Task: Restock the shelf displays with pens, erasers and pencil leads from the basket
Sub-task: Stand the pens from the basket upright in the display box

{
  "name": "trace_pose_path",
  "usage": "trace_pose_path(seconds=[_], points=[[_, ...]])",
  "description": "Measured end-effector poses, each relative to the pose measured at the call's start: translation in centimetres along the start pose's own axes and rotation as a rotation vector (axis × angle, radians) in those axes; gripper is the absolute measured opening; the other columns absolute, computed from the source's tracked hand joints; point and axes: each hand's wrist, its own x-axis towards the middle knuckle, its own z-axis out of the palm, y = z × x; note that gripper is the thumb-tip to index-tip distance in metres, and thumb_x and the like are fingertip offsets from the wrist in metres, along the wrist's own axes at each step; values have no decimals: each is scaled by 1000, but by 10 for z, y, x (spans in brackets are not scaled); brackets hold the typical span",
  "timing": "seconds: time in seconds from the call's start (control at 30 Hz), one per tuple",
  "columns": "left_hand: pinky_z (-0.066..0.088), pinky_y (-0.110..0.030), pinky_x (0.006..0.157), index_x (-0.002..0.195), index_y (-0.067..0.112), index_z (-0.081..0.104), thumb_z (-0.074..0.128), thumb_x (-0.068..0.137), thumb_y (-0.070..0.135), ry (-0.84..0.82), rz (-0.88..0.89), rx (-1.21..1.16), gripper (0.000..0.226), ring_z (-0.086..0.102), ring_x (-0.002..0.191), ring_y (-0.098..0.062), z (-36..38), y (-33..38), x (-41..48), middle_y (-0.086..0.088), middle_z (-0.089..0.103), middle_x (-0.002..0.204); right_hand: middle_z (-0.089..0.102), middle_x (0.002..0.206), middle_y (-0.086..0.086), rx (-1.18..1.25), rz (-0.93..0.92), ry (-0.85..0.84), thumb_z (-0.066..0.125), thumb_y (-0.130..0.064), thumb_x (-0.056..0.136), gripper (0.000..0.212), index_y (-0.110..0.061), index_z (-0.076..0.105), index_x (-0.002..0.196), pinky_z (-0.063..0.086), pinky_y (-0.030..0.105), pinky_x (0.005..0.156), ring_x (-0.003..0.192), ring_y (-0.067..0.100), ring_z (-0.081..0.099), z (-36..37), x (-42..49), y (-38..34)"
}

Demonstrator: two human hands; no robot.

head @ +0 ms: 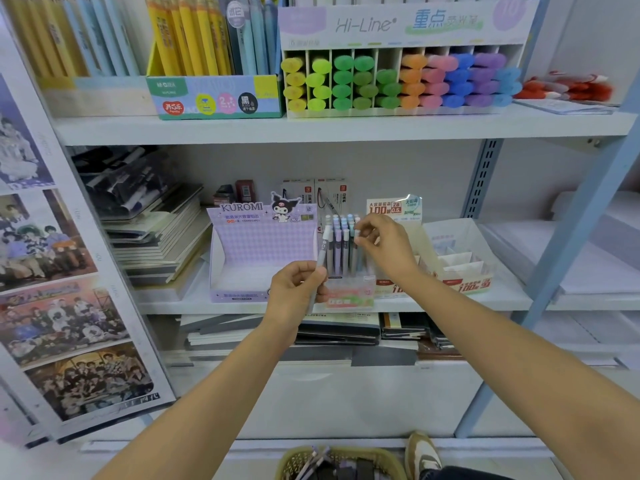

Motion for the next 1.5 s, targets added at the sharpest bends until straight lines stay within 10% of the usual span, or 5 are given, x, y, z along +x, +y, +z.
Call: trace_pose_path(seconds=[0.2,0.57,0.77,0.93,1.5], points=[[56,-23,63,103,2,65,69,88,12,1,-11,4,19,65,64,-15,2,0,-1,-16,66,88,57,103,1,-53,56,-29,67,-18,89,25,-16,68,114,47,24,82,79,9,53,-9,2,-4],[57,-23,65,97,8,62,69,88,10,-48,90,94,12,63,70,-17,29,-2,-4,-5,66,82,72,91,16,651,182,-139,62,-9,91,23,-2,64,114,57,34,71,75,20,68,-22,-32,-29],[31,-23,105,139,15,44,62,92,22,-93,570,924,50,38,131,-15,16,-20,0,-1,43,143,69,96,10,545,128,166,48,-10,99,8,-10,54,104,57,25,67,81,14,68,-47,-20,-14],[5,-33,121,155,15,8,54,95,32,-238,623,1382,77,-4,150,-18,10,-42,3,0,8,163,69,95,1,288,66,110,48,-14,100,12,-12,54,110,60,32,72,87,17,69,-38,-18,-2],[13,-36,119,155,18,4,56,91,27,-208,630,1458,83,-7,150,-19,9,-53,8,1,9,162,67,98,3,47,-25,16,57,-16,96,19,-17,52,114,57,32,77,84,16,66,-11,-7,5]])
